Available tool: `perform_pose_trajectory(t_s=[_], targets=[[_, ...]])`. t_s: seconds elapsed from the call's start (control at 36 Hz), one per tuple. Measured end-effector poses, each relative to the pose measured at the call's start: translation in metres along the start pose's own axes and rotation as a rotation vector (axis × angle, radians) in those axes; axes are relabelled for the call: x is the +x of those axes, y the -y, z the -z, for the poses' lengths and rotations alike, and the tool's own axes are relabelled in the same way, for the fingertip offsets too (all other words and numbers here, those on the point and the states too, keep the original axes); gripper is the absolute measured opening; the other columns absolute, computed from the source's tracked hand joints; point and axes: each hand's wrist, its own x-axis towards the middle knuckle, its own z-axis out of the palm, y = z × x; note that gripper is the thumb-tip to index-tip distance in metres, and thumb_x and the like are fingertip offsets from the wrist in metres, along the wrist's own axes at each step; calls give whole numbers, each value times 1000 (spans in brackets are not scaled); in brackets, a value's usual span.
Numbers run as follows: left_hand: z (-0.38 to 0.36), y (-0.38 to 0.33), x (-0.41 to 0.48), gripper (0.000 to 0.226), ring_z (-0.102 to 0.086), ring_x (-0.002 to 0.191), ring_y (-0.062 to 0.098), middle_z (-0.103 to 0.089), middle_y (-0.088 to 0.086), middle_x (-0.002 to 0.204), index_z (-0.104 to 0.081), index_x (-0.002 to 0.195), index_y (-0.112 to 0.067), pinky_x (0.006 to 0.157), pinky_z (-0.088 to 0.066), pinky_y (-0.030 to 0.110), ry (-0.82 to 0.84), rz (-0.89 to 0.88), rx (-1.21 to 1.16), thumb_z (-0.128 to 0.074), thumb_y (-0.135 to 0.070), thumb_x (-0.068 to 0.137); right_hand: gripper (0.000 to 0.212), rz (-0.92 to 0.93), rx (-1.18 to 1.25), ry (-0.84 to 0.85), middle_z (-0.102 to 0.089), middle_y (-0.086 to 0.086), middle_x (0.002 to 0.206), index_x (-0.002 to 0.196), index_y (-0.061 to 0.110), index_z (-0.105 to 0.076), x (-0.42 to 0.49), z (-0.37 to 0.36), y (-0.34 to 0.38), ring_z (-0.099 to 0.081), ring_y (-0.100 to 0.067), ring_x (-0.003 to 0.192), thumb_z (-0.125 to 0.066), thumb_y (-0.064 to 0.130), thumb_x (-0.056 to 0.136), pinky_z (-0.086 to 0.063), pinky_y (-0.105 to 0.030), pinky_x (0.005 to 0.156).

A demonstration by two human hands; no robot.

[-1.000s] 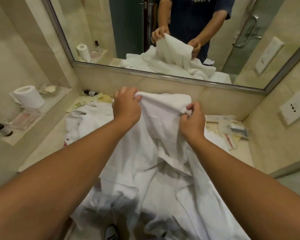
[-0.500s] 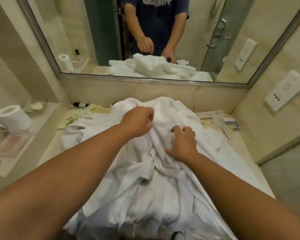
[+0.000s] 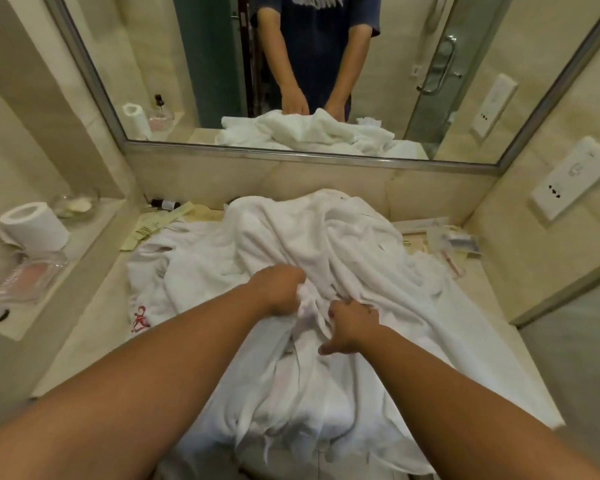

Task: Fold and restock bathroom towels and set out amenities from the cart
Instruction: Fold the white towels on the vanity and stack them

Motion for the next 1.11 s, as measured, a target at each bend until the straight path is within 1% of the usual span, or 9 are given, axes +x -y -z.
perform_pose_trajectory(t_s=[0.19,0.33,0.44,0.53,0.67,0.75,0.86,1.0,1.11], targets=[[89,-14,-3,16,-51,83,29,-56,7,89,-52,97,-14,69,-37,34,-726,124,-532,-39,-14,86,25,37,-67,-19,-62,-1,124,112,28,-65,-4,12,-17,-59,-28,121,-57,44,96,-42,-43,103],[136,-29,-12,18,-48,78,24,-50,1,80,-48,96,-9,63,-41,36,-954,170,-593,-33,0,94,18,-41,547,-254,-59,-7,104,96,16,-52,0,31,-40,-57,-29,100,-43,29,105,-40,-34,81],[153,-29,-17,15,-55,83,28,-57,8,90,-52,102,-7,71,-50,42,-1001,194,-571,-45,-15,92,21,-232,932,-538,-57,-14,110,104,8,-50,-5,63,-58,-52,-27,99,-36,22,108,-35,-32,85],[158,-24,-20,24,-51,73,17,-53,-2,85,-51,101,-17,58,-41,31,-914,255,-458,-64,-28,84,30,-309,1103,-694,-58,-17,117,118,3,-52,-11,95,-67,-54,-31,102,-34,26,110,-36,-32,86],[158,-1,-22,3,-55,81,28,-59,5,88,-61,94,-15,67,-39,36,-985,365,-230,-59,-17,93,23,-339,1295,-935,-53,-6,93,104,14,-44,-12,146,-88,-53,-28,91,-42,36,108,-33,-31,76],[161,16,-24,13,-62,89,28,-68,9,100,-70,104,-15,74,-48,37,-1099,507,-370,-60,-16,96,49,-256,1188,-941,-51,4,91,108,18,-39,-23,165,-100,-53,-26,88,-70,52,91,-40,-33,77],[170,33,-27,12,-66,100,31,-70,12,109,-69,104,-9,79,-50,35,-1211,645,-616,-59,-11,96,101,-169,801,-805,-52,0,132,136,30,-33,-27,169,-124,-54,-22,118,-96,51,59,-48,-41,100],[168,36,-29,11,-51,95,21,-57,5,108,-48,99,-14,84,-41,28,-1250,619,-823,-47,-3,97,45,-302,859,-958,-66,-14,126,125,14,-61,-29,173,-129,-62,-37,116,-75,39,90,-41,-31,82],[157,29,-20,9,-50,90,24,-54,3,98,-48,101,-18,77,-39,31,-1088,520,-926,-50,-11,96,50,-403,1281,-963,-66,-6,112,123,11,-67,-30,181,-118,-63,-27,104,-64,52,95,-44,-31,83]])
